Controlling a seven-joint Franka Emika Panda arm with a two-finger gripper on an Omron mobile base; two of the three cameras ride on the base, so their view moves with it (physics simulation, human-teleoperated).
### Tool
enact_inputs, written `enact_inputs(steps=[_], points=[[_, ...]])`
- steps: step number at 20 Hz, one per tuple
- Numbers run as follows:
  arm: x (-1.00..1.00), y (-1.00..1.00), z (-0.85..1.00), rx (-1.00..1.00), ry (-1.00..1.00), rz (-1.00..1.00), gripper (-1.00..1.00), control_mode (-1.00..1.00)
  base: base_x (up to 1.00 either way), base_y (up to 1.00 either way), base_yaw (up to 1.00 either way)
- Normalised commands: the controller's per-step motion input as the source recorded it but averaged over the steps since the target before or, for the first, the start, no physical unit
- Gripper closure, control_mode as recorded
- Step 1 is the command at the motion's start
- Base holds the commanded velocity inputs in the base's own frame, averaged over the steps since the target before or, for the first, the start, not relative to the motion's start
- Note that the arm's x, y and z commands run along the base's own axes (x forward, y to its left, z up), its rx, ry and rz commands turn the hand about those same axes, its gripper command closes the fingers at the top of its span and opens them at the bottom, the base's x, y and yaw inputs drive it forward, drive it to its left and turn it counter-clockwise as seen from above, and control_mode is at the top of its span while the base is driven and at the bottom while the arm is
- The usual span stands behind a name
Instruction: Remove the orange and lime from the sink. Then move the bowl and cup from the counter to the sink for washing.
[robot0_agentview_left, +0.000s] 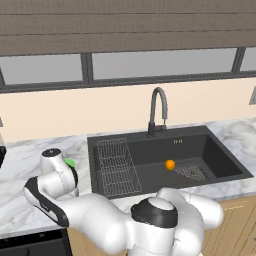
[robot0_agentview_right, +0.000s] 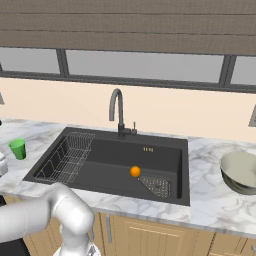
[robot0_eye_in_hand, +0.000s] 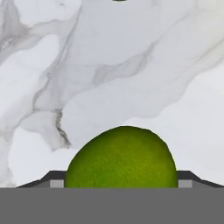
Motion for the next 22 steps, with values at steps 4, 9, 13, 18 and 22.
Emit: enact_inputs(steps=[4,9,13,18,22], points=[[0.0,-0.03,-0.22,-0.02,0.0,-0.01,-1.0,-1.0,0.0,0.0,0.0],[0.0,-0.06,-0.2,-0.01,0.0,-0.01,-1.0,-1.0,0.0,0.0,0.0],[0.0,-0.1,-0.09,0.0,0.0,0.0,-1.0,-1.0,0.0,0.0,0.0],[-0.07,-0.12,0.0,0.0,0.09,-0.04,-1.0,-1.0,0.0,0.0,0.0],[-0.07,-0.03,0.09,0.0,0.0,-0.04,-1.0,-1.0,0.0,0.0,0.0]])
